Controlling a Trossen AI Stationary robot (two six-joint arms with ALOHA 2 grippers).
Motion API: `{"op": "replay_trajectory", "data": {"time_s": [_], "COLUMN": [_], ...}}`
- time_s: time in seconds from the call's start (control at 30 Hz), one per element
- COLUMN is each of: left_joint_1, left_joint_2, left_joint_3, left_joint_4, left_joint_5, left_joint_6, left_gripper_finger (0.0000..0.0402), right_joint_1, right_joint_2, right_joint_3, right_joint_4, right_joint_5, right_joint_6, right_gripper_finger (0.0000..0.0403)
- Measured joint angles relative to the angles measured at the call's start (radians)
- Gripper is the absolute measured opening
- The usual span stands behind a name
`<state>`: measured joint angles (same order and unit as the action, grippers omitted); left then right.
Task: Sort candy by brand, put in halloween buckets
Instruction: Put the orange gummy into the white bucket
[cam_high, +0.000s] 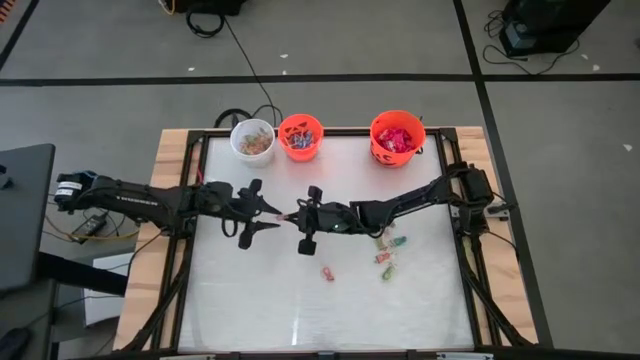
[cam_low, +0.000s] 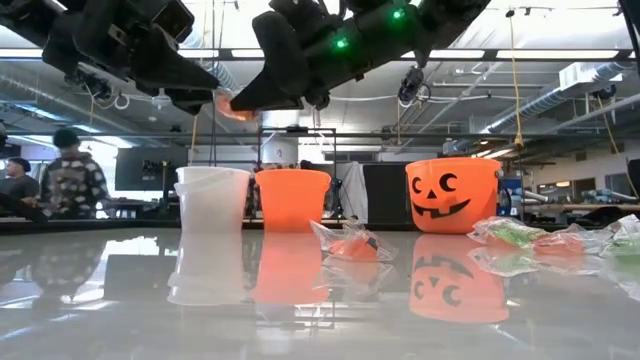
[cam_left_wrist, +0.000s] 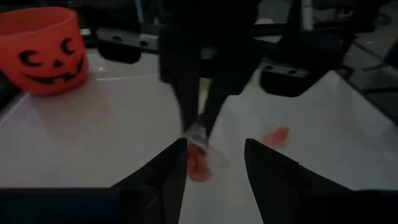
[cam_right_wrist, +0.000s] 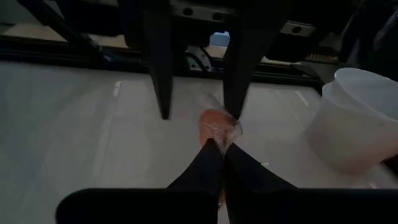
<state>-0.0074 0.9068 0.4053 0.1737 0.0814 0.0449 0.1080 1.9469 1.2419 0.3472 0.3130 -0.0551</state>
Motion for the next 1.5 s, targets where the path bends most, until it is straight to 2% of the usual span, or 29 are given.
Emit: {"op": "replay_trajectory", "data": {"time_s": [0.1, 0.17, 0.33, 0.37, 0.43, 0.5, 0.63, 0.7, 0.8, 0.93, 1.0, 1.1, 1.17, 1.33, 1.4, 1.5], "left_joint_1": [0.0, 0.0, 0.0, 0.004, 0.013, 0.025, 0.099, 0.161, 0.286, 0.467, 0.546, 0.635, 0.674, 0.715, 0.713, 0.701], "left_joint_2": [0.007, 0.007, 0.003, 0.0, -0.004, -0.015, -0.043, -0.039, -0.035, -0.021, -0.016, -0.017, -0.017, -0.017, -0.018, -0.019], "left_joint_3": [0.0, 0.0, 0.0, 0.004, 0.017, 0.024, 0.035, 0.034, 0.032, 0.032, 0.032, 0.032, 0.032, 0.032, 0.032, 0.032], "left_joint_4": [-0.007, -0.007, 0.0, -0.004, -0.02, -0.029, -0.001, -0.008, -0.009, -0.061, -0.065, -0.076, -0.087, -0.096, -0.096, -0.089], "left_joint_5": [-0.065, -0.122, -0.15, -0.155, -0.203, -0.313, -0.589, -0.629, -0.625, -0.559, -0.541, -0.443, -0.406, -0.392, -0.35, -0.234], "left_joint_6": [-0.002, -0.013, -0.003, -0.004, -0.029, -0.078, -0.061, -0.041, -0.026, -0.075, -0.081, -0.076, -0.076, -0.052, -0.047, -0.061], "left_gripper_finger": [0.0161, 0.014, 0.0028, 0.0019, 0.0022, 0.0032, 0.0038, 0.0035, 0.0034, 0.0041, 0.0056, 0.0091, 0.012, 0.0191, 0.0208, 0.0217], "right_joint_1": [-0.001, -0.001, -0.003, -0.001, 0.0, -0.001, 0.023, 0.043, 0.077, 0.134, 0.161, 0.192, 0.206, 0.236, 0.247, 0.261], "right_joint_2": [0.001, 0.001, 0.001, 0.001, 0.0, -0.004, 0.011, 0.006, -0.002, 0.004, 0.002, 0.002, 0.002, 0.005, 0.006, 0.022], "right_joint_3": [0.0, 0.0, 0.0, 0.0, 0.005, 0.008, -0.002, -0.003, 0.002, -0.002, 0.0, 0.0, 0.0, 0.0, 0.0, 0.0], "right_joint_4": [0.017, 0.038, 0.051, 0.043, -0.013, -0.103, -0.32, -0.365, -0.4, -0.44, -0.438, -0.487, -0.529, -0.633, -0.65, -0.648], "right_joint_5": [0.0, 0.004, 0.025, 0.039, 0.065, 0.064, -0.045, -0.079, -0.094, -0.097, -0.084, -0.048, -0.043, -0.056, -0.084, -0.131], "right_joint_6": [-0.001, -0.001, 0.004, 0.029, 0.117, 0.241, 0.422, 0.466, 0.515, 0.604, 0.641, 0.668, 0.694, 0.75, 0.755, 0.755], "right_gripper_finger": [0.0013, 0.0014, 0.003, 0.0037, 0.0054, 0.0074, 0.0114, 0.0128, 0.014, 0.0143, 0.0144, 0.0144, 0.0144, 0.0144, 0.0144, 0.0144]}}
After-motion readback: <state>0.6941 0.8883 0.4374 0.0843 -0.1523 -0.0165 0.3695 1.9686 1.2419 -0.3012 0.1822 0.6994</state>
